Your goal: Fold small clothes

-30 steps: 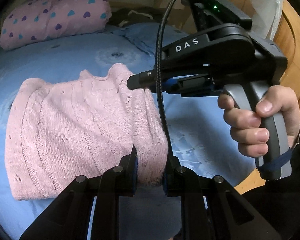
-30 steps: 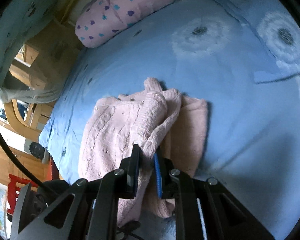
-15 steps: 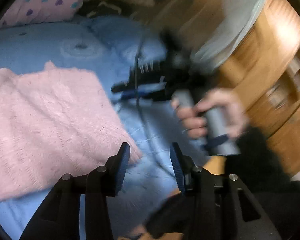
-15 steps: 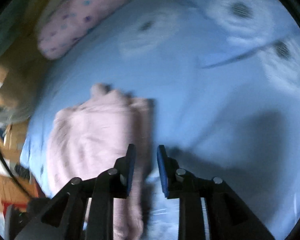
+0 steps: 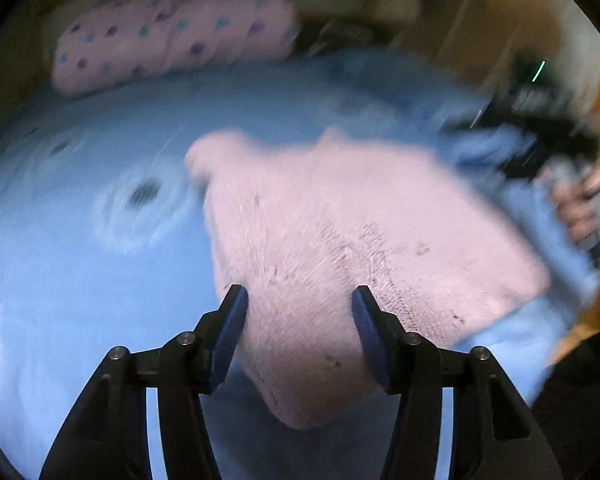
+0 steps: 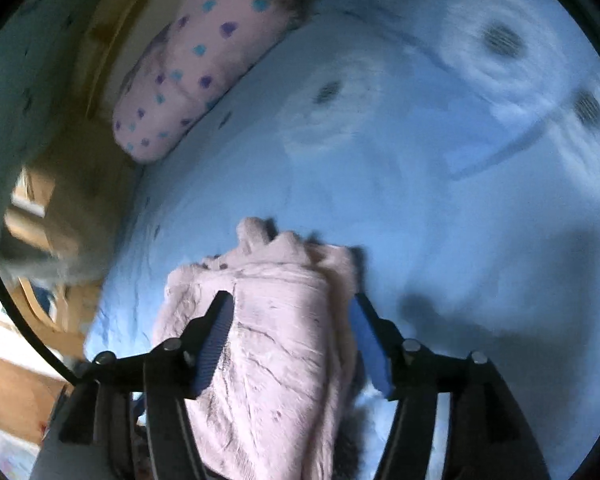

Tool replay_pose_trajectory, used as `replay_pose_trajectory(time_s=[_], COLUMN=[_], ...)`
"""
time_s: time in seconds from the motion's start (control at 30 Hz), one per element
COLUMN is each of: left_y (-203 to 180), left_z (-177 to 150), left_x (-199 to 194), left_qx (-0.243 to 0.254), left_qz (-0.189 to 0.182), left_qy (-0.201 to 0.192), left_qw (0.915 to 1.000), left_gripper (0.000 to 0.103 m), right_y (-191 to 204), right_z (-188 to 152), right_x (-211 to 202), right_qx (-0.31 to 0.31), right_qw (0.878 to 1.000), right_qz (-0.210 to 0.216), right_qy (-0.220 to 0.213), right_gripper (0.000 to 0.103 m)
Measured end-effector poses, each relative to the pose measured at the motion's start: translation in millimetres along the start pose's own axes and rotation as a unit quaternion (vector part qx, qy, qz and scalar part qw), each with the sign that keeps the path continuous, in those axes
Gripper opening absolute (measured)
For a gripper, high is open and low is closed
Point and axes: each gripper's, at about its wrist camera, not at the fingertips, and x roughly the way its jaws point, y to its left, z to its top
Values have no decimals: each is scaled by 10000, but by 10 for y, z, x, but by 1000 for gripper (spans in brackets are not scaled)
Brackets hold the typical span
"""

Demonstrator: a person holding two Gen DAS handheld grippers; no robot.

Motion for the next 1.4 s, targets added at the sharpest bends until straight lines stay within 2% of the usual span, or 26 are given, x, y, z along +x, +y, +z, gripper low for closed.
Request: replay_pose_trajectory(time_s=[0.07, 0.13, 0.27, 0.33, 0.37, 0.43, 0.57, 0.67, 0.73, 0.77, 0.8, 0.83, 0.9, 0.93, 1.0, 1.17, 1.23, 1.27, 1.33, 1.4], left_y=[-50, -124, -95, -38, -23, -15, 7, -8, -9, -5, -2, -2, 2, 2, 6, 9, 9, 11, 35, 90], left_z=[-69, -73, -103, -72, -72, -56, -48, -55, -69, -70, -72, -74, -73, -72, -72, -80, -86, -92, -109, -113], left_x=[22, 20, 0, -40, -38, -48, -33, -37, -44, -45, -47, -49, -47, -45, -47, -65, -76, -82, -91, -95], left_qx=[-124, 24, -78, -169, -195, -227, -280, -259, -266, -272, -275, -277, -279, -281, -288, -324, -309, -303, -350, -481], left_qz=[56, 169, 49, -54, -94, -161, -209, -179, -177, -184, -191, -195, -196, -193, -186, -184, -188, -195, -274, -406], left_qy=[-36, -10, 29, 63, 76, 90, 95, 60, 38, 32, 32, 29, 29, 29, 31, 24, 30, 34, 59, 98], left_qw=[9999, 9999, 10000, 9998, 9997, 9996, 9993, 9995, 9995, 9995, 9994, 9994, 9994, 9994, 9994, 9993, 9993, 9993, 9990, 9980], left_gripper=[40, 40, 40, 40, 40, 40, 40, 40, 40, 40, 40, 40, 40, 40, 40, 40, 40, 40, 40, 40], right_y=[86, 181, 330, 390, 408, 412, 546, 559, 438, 363, 258, 195, 103, 113, 170, 193, 148, 125, 99, 147], right_z=[51, 149, 236, 250, 267, 283, 341, 420, 465, 490, 513, 518, 504, 498, 456, 324, 349, 376, 446, 523], right_x=[95, 249, 616, 741, 750, 647, 293, 178, 123, 111, 109, 117, 160, 212, 376, 843, 862, 850, 747, 601], right_qx=[-201, -314, -412, -475, -446, -420, -663, -764, -545, -347, -81, 71, 220, 196, -23, -244, -113, -18, 167, 211], right_qw=[9995, 9993, 9979, 9968, 9970, 9985, 9963, 9917, 9880, 9867, 9877, 9895, 9936, 9947, 9949, 9931, 9951, 9958, 9993, 9993], right_qz=[-243, -218, -267, -332, -333, -186, -168, -515, -939, -1075, -1058, -955, -785, -808, -986, -1040, -914, -850, -319, -132], right_qy=[-60, 20, 420, 551, 536, 285, -513, -901, -1100, -1166, -1152, -1085, -776, -600, -204, 488, 370, 346, 115, -275], right_gripper=[66, 66, 64, 34, 8, 8, 6, 6, 6, 14, 33, 44, 53, 56, 72, 71, 40, 11, 10, 9])
